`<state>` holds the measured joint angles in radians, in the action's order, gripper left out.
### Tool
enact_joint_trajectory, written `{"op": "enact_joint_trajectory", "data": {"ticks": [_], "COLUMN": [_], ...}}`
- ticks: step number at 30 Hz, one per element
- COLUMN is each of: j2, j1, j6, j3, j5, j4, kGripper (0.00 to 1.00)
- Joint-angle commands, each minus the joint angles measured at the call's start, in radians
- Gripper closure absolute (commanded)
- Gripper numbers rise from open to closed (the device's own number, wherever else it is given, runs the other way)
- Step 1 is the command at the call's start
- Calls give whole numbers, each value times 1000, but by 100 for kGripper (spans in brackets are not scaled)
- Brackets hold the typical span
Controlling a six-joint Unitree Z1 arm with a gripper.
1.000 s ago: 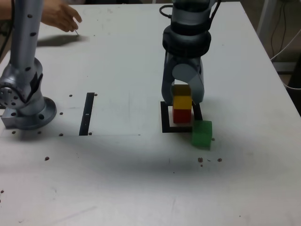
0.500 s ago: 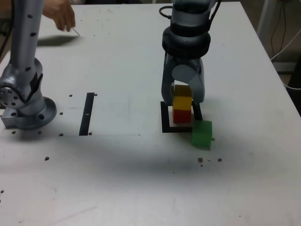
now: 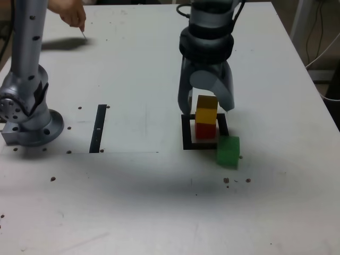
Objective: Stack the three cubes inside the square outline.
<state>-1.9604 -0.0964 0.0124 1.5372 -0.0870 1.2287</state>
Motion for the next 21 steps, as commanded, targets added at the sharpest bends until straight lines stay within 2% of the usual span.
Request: {"op": "enact_joint_trajectory", "data": {"ticks": [1,12,18,21], "j2": [23,59,35,2], "j1": [-1,-90,-174,-199], "j6": [-8,-79,-163,-188], "j3": [3,50,115,148], "j5": [-4,-7,-23,-13], "j4": [22,75,112,125], "kGripper": [1,0,0,1]}}
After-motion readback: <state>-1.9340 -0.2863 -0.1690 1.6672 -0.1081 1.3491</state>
